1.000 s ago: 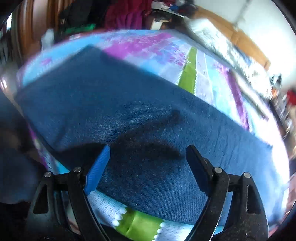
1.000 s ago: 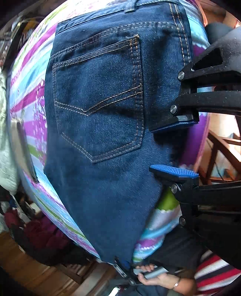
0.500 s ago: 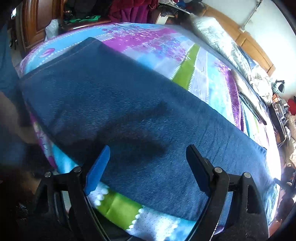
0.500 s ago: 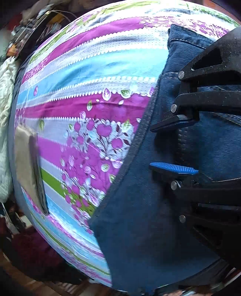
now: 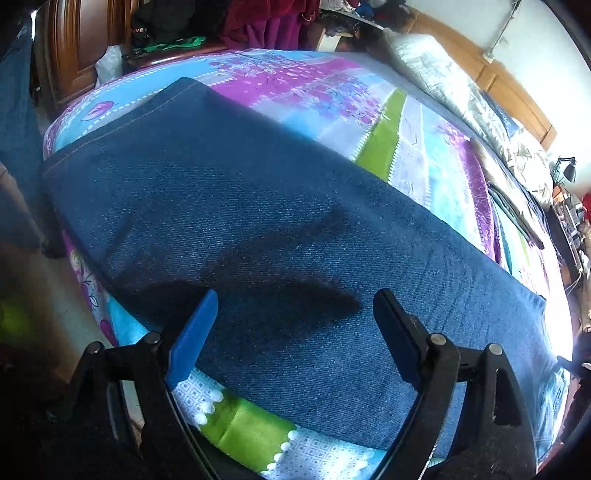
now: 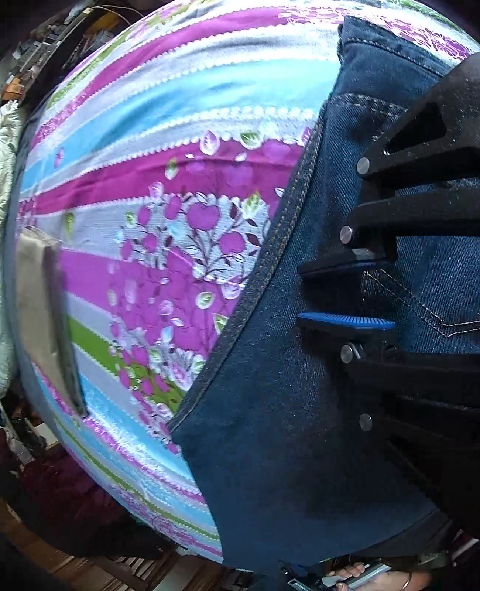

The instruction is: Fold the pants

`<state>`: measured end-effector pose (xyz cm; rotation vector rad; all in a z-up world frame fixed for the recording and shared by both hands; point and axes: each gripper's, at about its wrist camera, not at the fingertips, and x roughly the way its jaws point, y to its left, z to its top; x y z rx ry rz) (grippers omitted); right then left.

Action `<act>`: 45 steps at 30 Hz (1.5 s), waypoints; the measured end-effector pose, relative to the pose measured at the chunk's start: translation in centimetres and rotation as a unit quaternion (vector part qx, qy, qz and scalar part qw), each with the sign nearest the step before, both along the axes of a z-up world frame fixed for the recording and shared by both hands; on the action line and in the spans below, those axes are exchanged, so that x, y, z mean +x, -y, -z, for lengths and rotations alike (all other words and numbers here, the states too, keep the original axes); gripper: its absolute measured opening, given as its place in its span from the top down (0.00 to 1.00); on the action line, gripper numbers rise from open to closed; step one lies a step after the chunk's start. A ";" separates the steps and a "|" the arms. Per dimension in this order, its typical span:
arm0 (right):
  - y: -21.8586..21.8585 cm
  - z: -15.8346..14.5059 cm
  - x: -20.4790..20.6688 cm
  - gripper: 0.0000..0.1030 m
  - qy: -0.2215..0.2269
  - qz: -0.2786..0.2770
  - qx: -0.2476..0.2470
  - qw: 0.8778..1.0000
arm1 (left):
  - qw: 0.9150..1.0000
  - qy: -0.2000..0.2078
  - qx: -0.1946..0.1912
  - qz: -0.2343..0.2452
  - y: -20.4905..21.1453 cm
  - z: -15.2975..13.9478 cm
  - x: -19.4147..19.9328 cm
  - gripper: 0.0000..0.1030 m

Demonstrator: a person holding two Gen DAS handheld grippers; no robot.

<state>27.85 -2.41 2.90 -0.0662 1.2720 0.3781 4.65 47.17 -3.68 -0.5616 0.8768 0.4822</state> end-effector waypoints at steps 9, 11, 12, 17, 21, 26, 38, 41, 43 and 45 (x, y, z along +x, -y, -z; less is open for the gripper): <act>-0.8 1.7 3.6 1.00 0.057 0.046 -0.044 0.996 | 1.000 -0.005 0.026 0.012 0.6 0.1 0.3 0.12; -1.1 2.1 4.6 1.00 0.069 0.049 -0.056 0.995 | 1.000 0.011 0.020 0.005 0.4 0.2 0.0 0.11; -1.3 1.8 4.8 1.00 0.079 0.054 -0.066 0.993 | 1.000 0.015 0.020 0.004 0.4 0.2 0.0 0.12; -2.9 -4.7 -1.3 0.95 0.187 0.047 0.013 0.981 | 0.993 0.117 0.018 -0.026 -1.5 -3.3 -3.5 0.19; -5.1 -7.5 -7.8 0.64 0.211 0.007 0.055 0.976 | 0.986 0.152 -0.015 -0.069 -6.6 -3.9 -6.9 0.19; -9.5 -6.5 -14.2 0.59 0.186 -0.055 0.040 0.980 | 0.960 0.208 -0.100 -0.158 -13.0 -1.4 -12.8 0.20; -24.3 -3.8 -20.2 0.59 0.137 -0.252 0.003 0.958 | 0.953 0.233 -0.137 -0.141 -15.6 2.9 -11.5 0.19; -25.9 -2.8 -21.1 0.59 0.122 -0.272 -0.010 0.955 | 0.942 0.259 -0.161 -0.141 -15.5 2.8 -11.9 0.19; -26.6 -2.1 -21.5 0.59 0.111 -0.276 -0.017 0.954 | 0.938 0.269 -0.167 -0.141 -15.7 2.7 -11.8 0.19; -26.9 -1.7 -21.8 0.59 0.103 -0.276 -0.019 0.956 | 0.932 0.281 -0.171 -0.150 -16.0 2.4 -12.0 0.19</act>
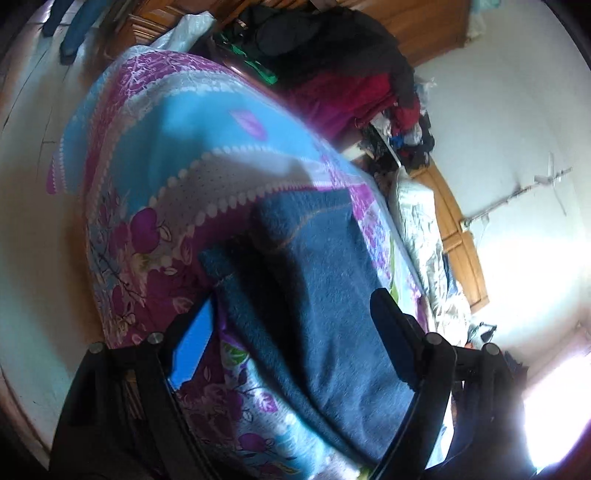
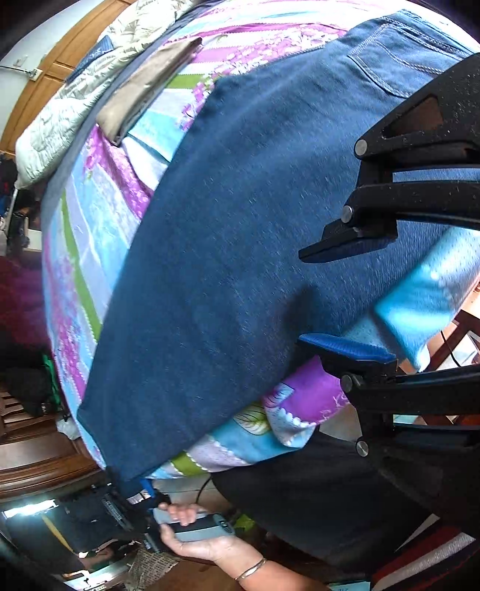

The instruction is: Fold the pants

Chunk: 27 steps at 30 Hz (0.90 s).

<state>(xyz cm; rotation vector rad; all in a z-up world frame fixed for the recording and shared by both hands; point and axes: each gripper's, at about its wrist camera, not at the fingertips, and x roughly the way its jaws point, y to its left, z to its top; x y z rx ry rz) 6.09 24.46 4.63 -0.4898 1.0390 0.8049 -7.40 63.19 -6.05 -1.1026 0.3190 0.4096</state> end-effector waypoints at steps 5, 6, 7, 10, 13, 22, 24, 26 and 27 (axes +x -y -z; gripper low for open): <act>0.4 0.6 -0.2 0.59 -0.017 0.014 0.001 1.000 | 0.999 -0.003 0.045 0.000 0.9 -1.2 -1.0 0.19; 0.6 0.8 -0.1 0.59 -0.021 0.019 0.002 1.000 | 0.998 -0.011 0.054 0.007 1.1 -1.3 -0.8 0.19; 0.8 0.8 0.1 0.59 -0.024 0.023 0.003 0.999 | 0.998 -0.018 0.059 0.009 1.1 -1.4 -0.6 0.19; 1.1 1.1 0.3 0.59 -0.032 0.032 0.007 0.999 | 0.997 -0.015 0.079 0.015 1.2 -2.6 -0.3 0.19; 1.3 1.2 0.3 0.59 -0.032 0.034 0.005 0.999 | 0.997 -0.003 0.081 0.019 0.9 -3.0 -0.3 0.19; 1.6 1.5 0.5 0.59 -0.038 0.040 0.010 0.998 | 0.992 -0.038 0.115 0.024 -0.9 -4.0 0.5 0.19; 1.7 1.5 0.5 0.59 -0.038 0.042 0.011 0.998 | 0.993 -0.036 0.107 0.029 -1.7 -4.0 0.5 0.18; 1.6 1.6 0.4 0.59 -0.039 0.045 0.014 0.998 | 0.993 -0.036 0.100 0.045 -2.2 -3.7 0.7 0.18; 1.7 1.7 0.5 0.59 -0.040 0.047 0.016 0.998 | 0.993 -0.040 0.100 0.045 -2.3 -3.6 0.7 0.18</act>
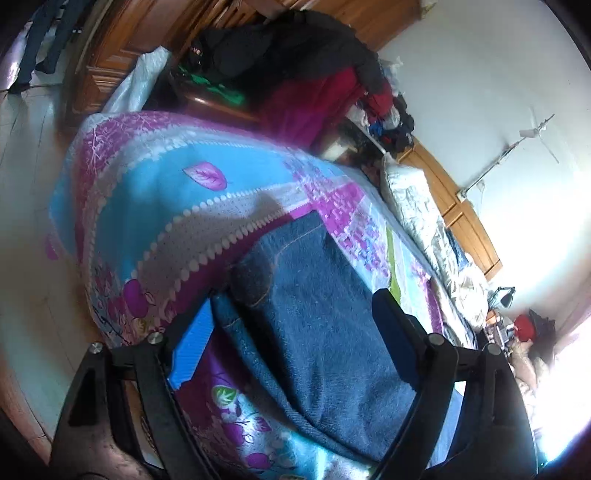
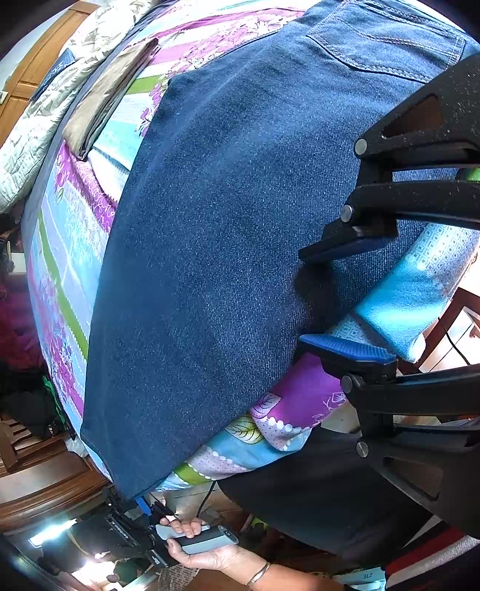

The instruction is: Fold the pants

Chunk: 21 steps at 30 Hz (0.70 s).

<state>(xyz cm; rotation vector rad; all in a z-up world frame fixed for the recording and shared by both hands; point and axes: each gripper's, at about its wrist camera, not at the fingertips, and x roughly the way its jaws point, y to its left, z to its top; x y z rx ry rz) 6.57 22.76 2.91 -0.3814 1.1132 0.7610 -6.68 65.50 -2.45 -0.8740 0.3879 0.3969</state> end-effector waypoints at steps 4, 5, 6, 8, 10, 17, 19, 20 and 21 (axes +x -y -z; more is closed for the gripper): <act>0.0 0.2 -0.1 0.57 0.002 0.002 0.001 1.000 | 1.000 0.018 -0.005 0.001 0.3 0.3 -0.5 0.18; -0.1 0.2 -0.2 0.56 0.004 0.000 -0.001 1.000 | 0.999 0.031 -0.013 -0.002 0.4 0.5 -0.8 0.18; -0.1 0.2 -0.2 0.56 0.005 -0.001 -0.003 1.000 | 0.999 0.039 -0.023 -0.005 0.5 0.7 -1.0 0.18; -0.3 0.2 -0.3 0.56 0.007 -0.003 -0.006 1.000 | 0.998 0.058 -0.031 -0.014 1.2 0.7 -1.5 0.19; -0.3 0.1 -0.3 0.56 0.009 -0.004 -0.006 1.000 | 0.998 0.065 -0.020 -0.013 1.6 0.3 -1.6 0.19; -6.3 -5.0 1.9 0.56 0.059 -0.116 0.056 0.990 | 0.993 0.063 -0.094 -0.039 -0.7 2.4 -1.0 0.19; -10.5 -6.9 3.8 0.56 0.069 -0.158 0.082 0.982 | 0.992 0.073 -0.099 -0.006 1.1 2.2 -0.7 0.19; -13.0 -7.6 4.8 0.56 0.071 -0.174 0.089 0.978 | 0.994 0.065 -0.087 0.016 1.9 1.9 -0.4 0.19; -15.7 -8.0 6.0 0.56 0.063 -0.193 0.094 0.975 | 0.996 0.054 -0.062 0.026 2.6 1.5 -0.1 0.19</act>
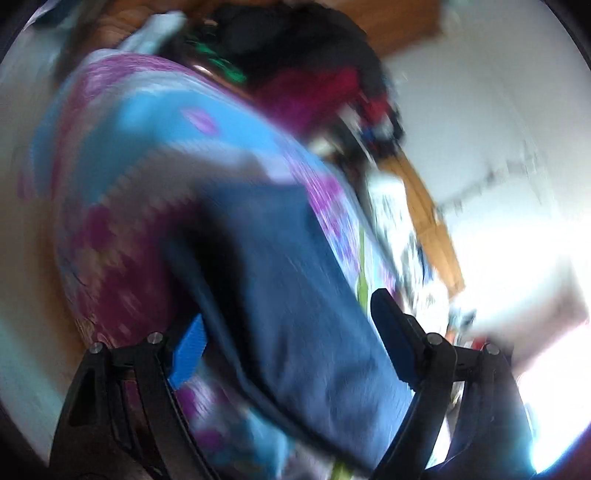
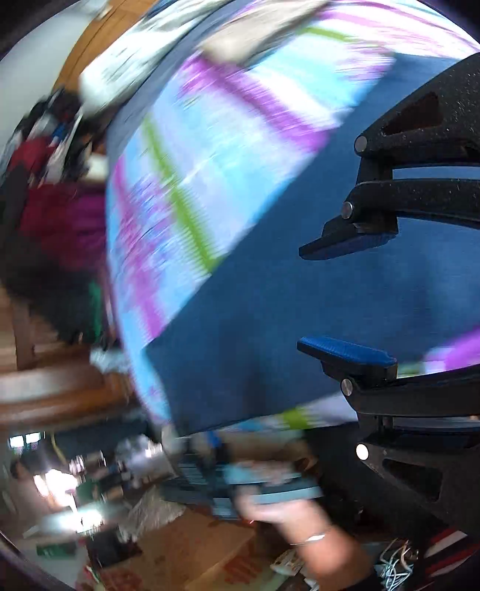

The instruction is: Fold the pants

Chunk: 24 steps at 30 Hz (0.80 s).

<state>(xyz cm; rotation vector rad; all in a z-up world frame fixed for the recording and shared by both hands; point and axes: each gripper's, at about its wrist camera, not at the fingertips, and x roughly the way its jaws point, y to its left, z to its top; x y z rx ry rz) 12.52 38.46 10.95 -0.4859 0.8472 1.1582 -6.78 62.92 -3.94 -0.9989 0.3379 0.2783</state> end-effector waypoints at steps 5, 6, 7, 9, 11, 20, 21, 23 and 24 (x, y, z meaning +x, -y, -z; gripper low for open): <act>-14.5 0.3 4.5 0.56 -0.049 -0.092 -0.023 0.994 | 0.998 0.028 -0.012 -0.053 -3.0 -0.4 -0.7 0.20; -17.4 0.7 5.1 0.56 -0.065 -0.106 -0.026 0.992 | 0.998 0.025 -0.026 -0.061 -3.7 -0.1 -0.6 0.22; -20.2 1.1 5.7 0.54 -0.081 -0.118 -0.026 0.989 | 0.998 0.020 -0.026 -0.058 -4.2 0.1 -0.4 0.33; -25.2 2.5 6.5 0.38 -0.111 -0.135 -0.028 0.984 | 0.998 0.003 -0.019 -0.055 -4.5 0.5 -0.2 0.60; -29.3 4.2 6.5 0.21 -0.112 -0.149 -0.039 0.982 | 0.999 -0.005 -0.004 -0.054 -4.5 0.6 -0.2 0.84; -37.3 10.4 8.8 0.12 -0.175 -0.233 -0.107 0.951 | 0.947 -0.037 0.318 0.006 3.7 -4.9 1.6 0.88; -37.4 10.7 9.3 0.11 -0.182 -0.241 -0.106 0.947 | 0.943 -0.036 0.329 0.018 4.2 -4.9 1.9 0.88; -37.6 11.4 10.1 0.09 -0.197 -0.243 -0.102 0.944 | 0.946 -0.026 0.321 0.024 3.9 -4.6 1.7 0.87; -37.7 11.8 10.6 0.09 -0.216 -0.243 -0.098 0.941 | 0.949 -0.022 0.314 0.020 3.6 -4.5 1.4 0.87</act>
